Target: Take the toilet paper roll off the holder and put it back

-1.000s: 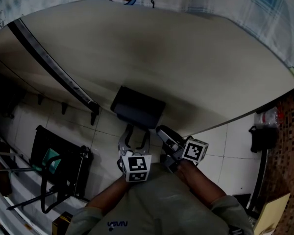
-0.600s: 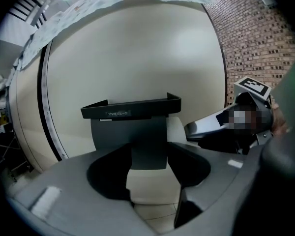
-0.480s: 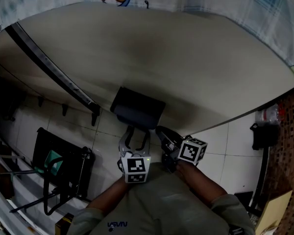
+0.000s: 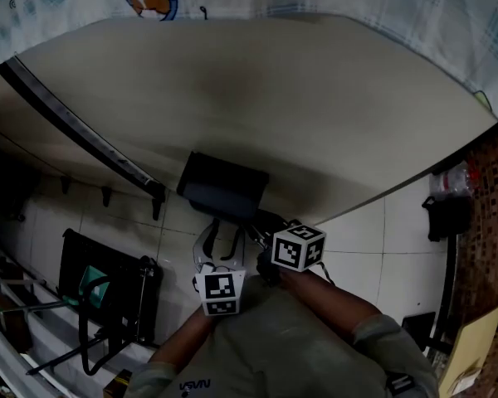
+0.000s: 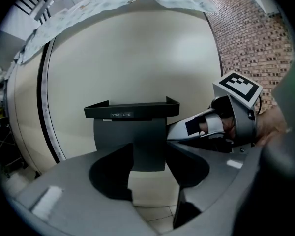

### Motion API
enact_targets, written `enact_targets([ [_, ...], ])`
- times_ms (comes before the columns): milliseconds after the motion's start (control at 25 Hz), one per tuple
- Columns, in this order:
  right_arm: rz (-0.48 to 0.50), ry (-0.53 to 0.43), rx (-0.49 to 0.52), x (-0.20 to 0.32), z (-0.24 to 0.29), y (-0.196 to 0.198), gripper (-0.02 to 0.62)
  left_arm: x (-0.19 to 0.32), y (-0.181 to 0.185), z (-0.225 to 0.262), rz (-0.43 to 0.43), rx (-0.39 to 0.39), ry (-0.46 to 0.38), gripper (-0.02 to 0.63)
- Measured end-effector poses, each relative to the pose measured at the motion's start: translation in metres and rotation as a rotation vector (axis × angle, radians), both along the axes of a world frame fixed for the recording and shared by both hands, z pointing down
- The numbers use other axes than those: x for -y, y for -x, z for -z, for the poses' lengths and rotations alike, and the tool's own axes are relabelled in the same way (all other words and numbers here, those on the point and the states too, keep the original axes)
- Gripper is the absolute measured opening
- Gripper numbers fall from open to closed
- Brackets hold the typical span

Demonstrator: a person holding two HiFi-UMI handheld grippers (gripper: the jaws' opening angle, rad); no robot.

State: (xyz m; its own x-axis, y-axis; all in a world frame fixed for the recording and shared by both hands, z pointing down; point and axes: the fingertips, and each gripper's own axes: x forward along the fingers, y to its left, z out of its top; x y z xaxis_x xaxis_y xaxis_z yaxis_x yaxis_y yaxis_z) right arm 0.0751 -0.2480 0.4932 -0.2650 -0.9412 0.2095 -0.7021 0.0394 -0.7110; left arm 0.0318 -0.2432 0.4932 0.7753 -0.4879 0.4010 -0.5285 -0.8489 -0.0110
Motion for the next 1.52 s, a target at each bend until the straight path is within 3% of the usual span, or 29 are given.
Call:
enact_targets([
  [240, 0.003, 0.013, -0.028, -0.009, -0.004, -0.003, 0.0, -0.004, 0.001, 0.002, 0.011, -0.02, 0.003, 0.205],
  [400, 0.002, 0.021, -0.101, -0.034, -0.007, -0.016, 0.0, -0.009, 0.004, 0.012, 0.036, -0.091, 0.011, 0.172],
  [520, 0.014, 0.014, -0.22, -0.055, -0.004, -0.026, 0.0, -0.017, 0.005, 0.018, 0.059, -0.148, 0.029, 0.105],
  [640, 0.034, -0.008, -0.291, -0.07, 0.0, -0.03, 0.0, -0.033, 0.0, 0.017, 0.052, -0.137, 0.043, 0.008],
  [800, 0.087, -0.062, -0.354, -0.088, 0.007, -0.029, 0.0, -0.063, -0.003, 0.013, 0.075, -0.101, 0.029, 0.008],
  [960, 0.132, -0.122, -0.43, -0.094, 0.024, -0.034, 0.0, -0.076, 0.005, 0.033, 0.167, -0.108, 0.001, 0.008],
  [1280, 0.095, -0.276, -0.529, -0.105, 0.087, -0.022, 0.0, -0.078, 0.044, 0.091, 0.276, -0.21, -0.089, 0.008],
  [1520, 0.109, -0.295, -0.544, -0.138, 0.1, 0.016, 0.0, -0.122, 0.084, 0.111, 0.294, -0.236, -0.132, 0.008],
])
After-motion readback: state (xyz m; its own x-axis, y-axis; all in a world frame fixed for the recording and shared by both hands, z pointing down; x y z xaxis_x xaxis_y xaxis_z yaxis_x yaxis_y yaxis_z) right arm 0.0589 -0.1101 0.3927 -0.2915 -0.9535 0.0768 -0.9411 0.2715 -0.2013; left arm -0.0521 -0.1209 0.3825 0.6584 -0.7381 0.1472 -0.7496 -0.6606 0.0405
